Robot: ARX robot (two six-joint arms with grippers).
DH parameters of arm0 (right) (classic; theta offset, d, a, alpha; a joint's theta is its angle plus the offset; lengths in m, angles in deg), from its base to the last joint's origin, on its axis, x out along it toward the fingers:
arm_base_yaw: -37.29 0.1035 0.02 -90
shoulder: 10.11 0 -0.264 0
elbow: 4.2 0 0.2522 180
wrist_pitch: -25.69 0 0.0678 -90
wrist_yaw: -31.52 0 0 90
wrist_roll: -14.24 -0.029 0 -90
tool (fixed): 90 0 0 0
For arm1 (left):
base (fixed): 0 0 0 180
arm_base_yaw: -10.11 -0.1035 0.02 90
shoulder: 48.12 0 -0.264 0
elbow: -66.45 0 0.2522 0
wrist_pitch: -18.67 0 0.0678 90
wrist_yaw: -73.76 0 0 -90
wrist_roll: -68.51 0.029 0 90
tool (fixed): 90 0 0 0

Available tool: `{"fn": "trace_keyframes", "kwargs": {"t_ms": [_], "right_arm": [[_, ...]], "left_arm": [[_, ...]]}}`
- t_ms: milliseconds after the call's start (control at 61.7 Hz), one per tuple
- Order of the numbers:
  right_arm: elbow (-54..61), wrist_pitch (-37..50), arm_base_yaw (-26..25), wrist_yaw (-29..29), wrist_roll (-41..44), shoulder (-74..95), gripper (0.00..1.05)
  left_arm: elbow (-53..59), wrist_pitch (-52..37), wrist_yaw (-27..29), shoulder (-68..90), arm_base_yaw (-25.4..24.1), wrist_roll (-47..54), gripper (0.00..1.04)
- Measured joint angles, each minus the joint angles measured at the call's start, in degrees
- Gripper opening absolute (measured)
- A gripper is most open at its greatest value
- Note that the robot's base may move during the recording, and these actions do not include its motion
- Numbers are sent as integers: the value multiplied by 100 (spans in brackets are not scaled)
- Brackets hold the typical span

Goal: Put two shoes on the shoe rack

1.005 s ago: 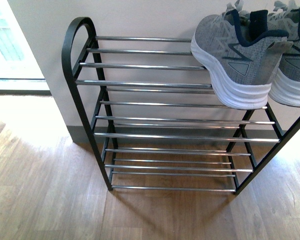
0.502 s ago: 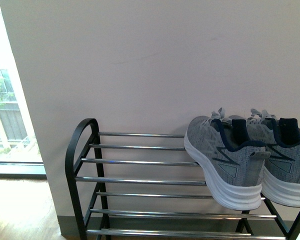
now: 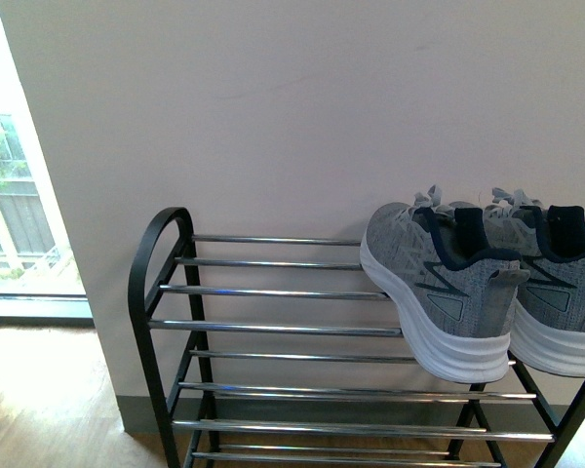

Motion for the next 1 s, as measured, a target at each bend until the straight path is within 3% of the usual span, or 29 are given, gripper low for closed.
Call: {"fn": "trace_keyframes", "kwargs": {"t_ms": [1005], "right_arm": [[0,0,0,2,0,0,95]], "left_arm": [[107,2262,2,-2415,-4,4,1]]}}
